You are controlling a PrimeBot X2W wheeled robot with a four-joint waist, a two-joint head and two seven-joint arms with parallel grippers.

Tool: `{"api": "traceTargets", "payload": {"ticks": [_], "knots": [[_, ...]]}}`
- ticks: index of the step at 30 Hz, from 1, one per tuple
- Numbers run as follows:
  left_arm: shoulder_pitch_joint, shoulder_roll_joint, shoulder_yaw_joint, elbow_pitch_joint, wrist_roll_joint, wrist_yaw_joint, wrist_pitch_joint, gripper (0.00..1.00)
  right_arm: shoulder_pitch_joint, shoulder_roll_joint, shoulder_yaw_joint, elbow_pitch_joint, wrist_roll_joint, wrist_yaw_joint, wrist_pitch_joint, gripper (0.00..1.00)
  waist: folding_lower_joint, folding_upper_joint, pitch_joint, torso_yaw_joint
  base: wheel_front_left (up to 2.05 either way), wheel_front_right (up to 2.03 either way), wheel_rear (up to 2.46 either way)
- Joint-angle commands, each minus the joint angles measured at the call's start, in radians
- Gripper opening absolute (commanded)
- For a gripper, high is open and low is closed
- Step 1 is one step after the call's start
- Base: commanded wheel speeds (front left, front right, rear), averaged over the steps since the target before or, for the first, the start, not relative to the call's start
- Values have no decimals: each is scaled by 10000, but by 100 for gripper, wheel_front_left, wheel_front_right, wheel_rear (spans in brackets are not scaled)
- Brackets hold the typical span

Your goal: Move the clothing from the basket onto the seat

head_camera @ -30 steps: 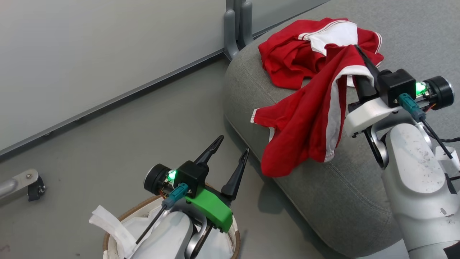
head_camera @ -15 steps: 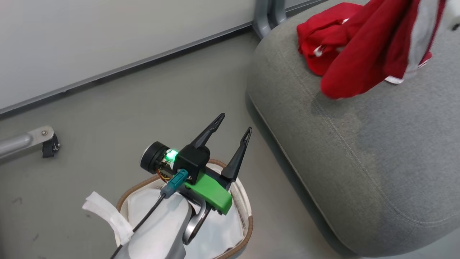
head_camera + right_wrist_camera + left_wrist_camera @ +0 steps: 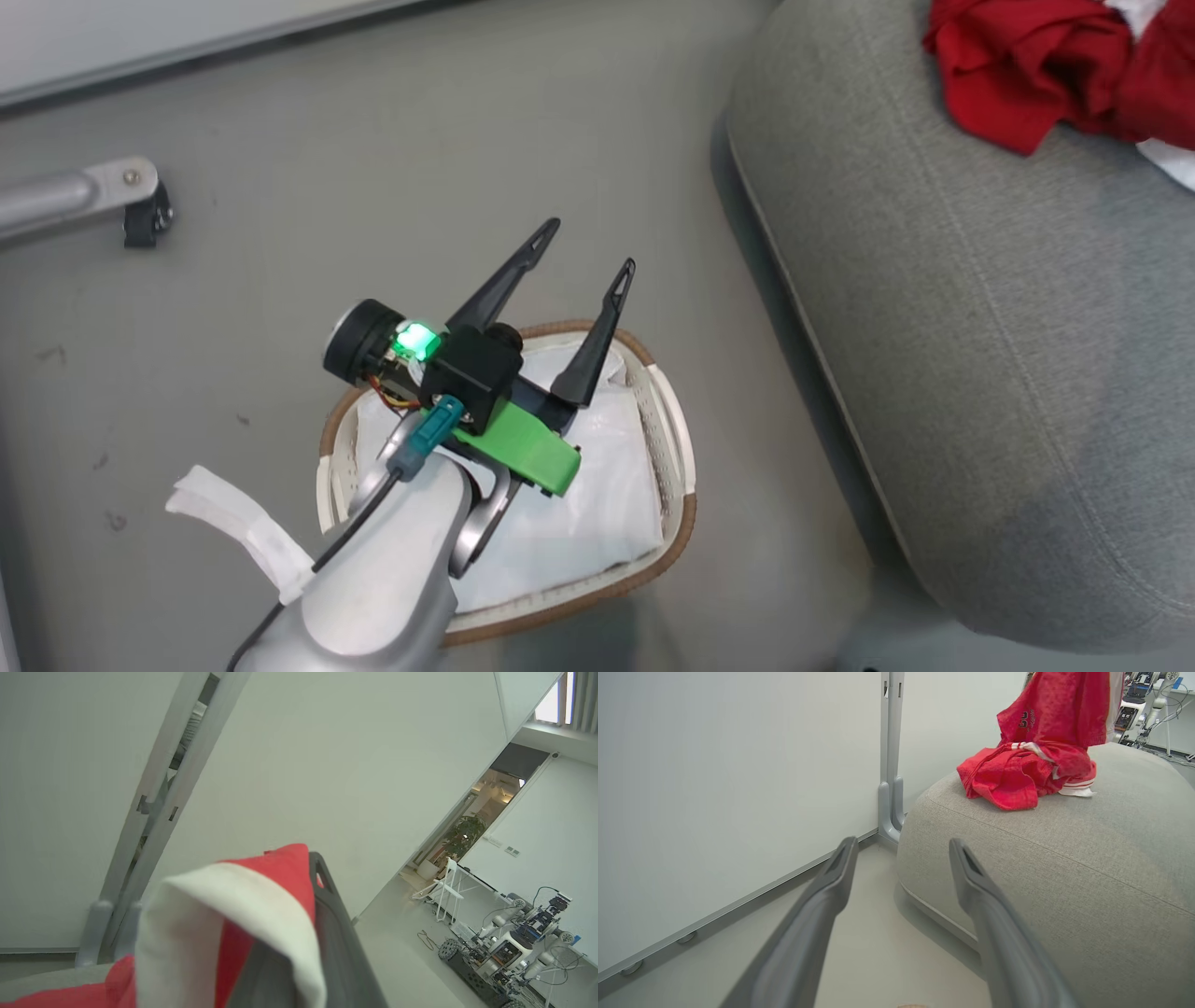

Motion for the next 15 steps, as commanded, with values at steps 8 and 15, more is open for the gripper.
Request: {"api": "traceTargets", "payload": {"ticks": [8,15], "knots": [[-400,287,300,-382,282,10,-3,100,1373,1498,-1601,1257,-916,-14,-219,0,-1,0,1286,103,0,0,0],[-87,378,237,-248,219,5,-3,100,2298,2349,-2075,924,-1305,-14,-222,0,-1,0,1138,-296,0,0,0]]}}
